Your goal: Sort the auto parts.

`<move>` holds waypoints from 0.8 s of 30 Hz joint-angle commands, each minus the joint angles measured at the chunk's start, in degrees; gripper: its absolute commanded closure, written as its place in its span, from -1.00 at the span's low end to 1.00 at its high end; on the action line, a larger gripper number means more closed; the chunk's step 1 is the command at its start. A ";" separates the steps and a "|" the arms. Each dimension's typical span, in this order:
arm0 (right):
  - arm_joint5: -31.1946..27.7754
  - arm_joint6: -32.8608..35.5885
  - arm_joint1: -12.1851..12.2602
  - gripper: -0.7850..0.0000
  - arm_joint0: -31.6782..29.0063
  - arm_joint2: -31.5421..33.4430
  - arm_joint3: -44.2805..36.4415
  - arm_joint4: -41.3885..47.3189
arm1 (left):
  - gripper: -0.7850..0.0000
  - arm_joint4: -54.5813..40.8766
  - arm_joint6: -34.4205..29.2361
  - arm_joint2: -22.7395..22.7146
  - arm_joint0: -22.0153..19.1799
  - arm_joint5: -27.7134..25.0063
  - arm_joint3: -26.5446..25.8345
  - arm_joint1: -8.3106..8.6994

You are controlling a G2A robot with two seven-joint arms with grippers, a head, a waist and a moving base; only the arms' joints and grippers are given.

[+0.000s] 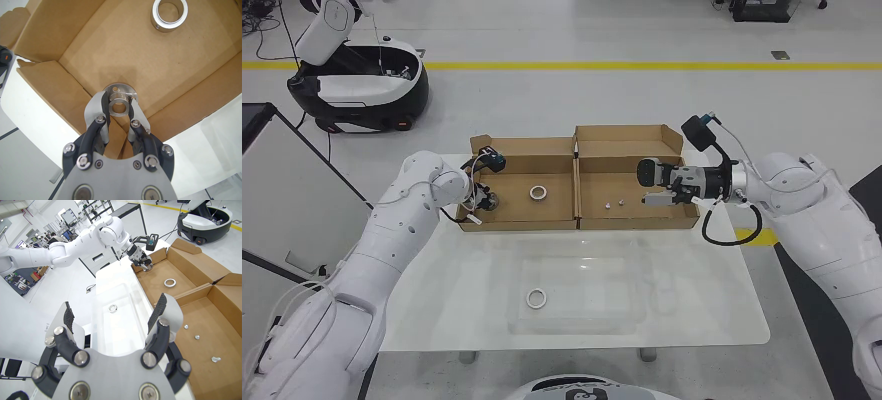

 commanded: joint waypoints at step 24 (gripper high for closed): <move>0.00 0.00 0.00 -1.00 0.00 0.00 0.00 0.00 | 1.00 0.92 -0.14 2.98 -1.61 1.54 5.07 -1.65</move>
